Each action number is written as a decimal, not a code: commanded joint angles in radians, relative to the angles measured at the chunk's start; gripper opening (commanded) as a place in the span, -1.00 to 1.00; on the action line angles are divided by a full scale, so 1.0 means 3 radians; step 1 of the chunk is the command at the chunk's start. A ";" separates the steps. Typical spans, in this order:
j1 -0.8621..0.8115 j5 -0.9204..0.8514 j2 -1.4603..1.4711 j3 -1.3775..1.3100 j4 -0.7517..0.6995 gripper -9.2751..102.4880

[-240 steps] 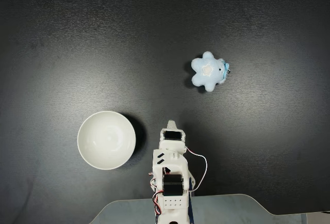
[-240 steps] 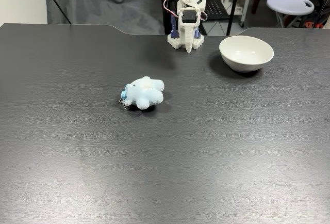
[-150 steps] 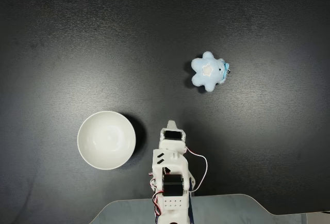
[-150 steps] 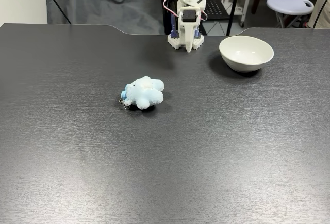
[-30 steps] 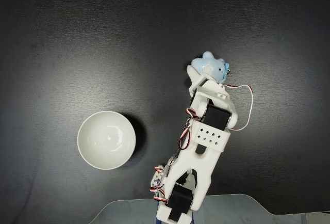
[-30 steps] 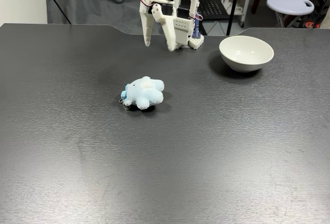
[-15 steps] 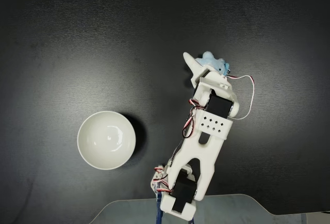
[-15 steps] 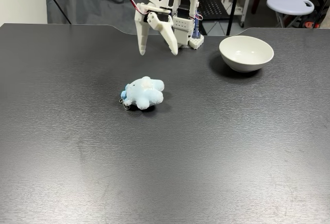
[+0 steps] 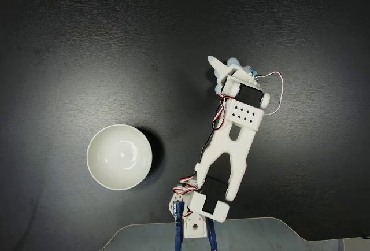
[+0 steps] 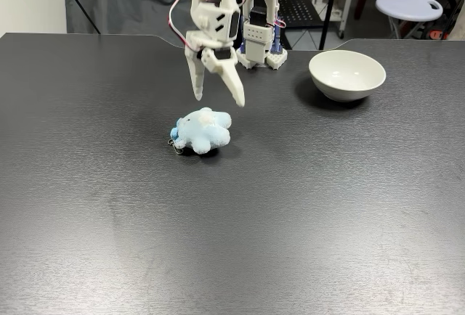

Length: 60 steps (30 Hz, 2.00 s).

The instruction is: Grasp a skyblue doll and put it in the white bowl.

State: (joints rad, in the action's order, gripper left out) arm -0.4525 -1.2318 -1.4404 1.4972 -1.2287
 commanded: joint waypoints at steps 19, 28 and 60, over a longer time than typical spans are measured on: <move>-0.0414 -0.0015 0.0348 -0.0266 0.0046 0.23; -0.0251 -0.0010 0.0368 -0.0266 0.0046 0.23; -0.0281 0.0000 0.0920 -0.0885 0.0046 0.23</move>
State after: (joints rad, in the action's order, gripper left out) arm -0.5338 -1.2241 -1.1413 1.2947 -1.2257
